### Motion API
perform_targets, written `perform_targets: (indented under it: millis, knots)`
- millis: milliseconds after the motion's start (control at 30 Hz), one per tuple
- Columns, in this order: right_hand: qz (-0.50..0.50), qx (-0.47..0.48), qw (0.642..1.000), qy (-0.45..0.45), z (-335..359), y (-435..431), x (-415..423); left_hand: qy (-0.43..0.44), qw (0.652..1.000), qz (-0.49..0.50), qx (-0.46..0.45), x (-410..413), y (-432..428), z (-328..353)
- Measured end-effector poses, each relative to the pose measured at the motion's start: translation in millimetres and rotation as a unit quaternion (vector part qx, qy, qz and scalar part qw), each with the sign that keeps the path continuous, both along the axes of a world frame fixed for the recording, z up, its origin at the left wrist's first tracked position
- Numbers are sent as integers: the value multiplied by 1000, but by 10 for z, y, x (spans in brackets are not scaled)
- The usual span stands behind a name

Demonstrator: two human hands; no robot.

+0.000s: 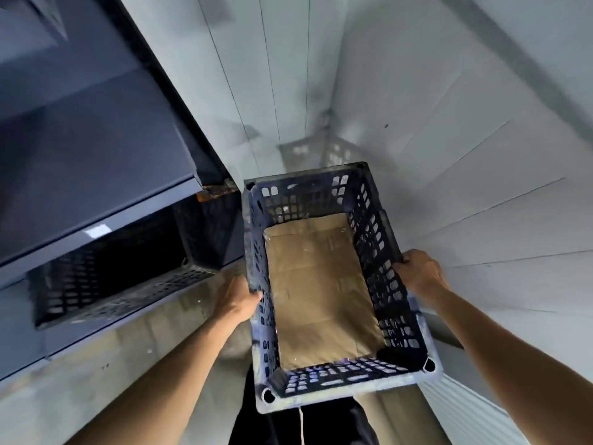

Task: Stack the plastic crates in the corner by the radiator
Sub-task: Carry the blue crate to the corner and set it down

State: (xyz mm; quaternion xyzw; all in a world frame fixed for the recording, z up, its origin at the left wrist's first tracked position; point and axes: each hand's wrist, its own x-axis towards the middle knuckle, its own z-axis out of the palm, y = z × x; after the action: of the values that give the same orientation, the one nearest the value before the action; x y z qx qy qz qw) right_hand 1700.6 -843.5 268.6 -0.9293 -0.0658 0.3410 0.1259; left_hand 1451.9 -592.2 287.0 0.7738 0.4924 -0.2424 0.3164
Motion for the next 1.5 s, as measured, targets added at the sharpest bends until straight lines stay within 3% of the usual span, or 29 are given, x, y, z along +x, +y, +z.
perform_targets:
  millis: [233, 467, 767, 1067, 1233, 1500]
  knots:
    - [0, -15, 1000, -27, -1043, -1, -33, 39, 998, 3, -52, -30, -174, -1029]
    - [-18, -19, 998, -59, -2089, -103, -4, 58, 998, -8, -29, 81, -177, -2139]
    - [7, 21, 999, -28, -2974, -65, 288, 67, 997, 22, -40, 233, -233, -3210]
    - [10, 37, 999, -31, -3393, -59, 498, 43, 992, 74, -91, 304, -550, -3731]
    - [6, 43, 998, -34, -3529, -127, 583, 67, 993, 53, -85, 466, -817, -3801]
    - [62, -11, 997, -50, -3745, -256, 615, 85, 990, 46, -106, 365, -792, -3954]
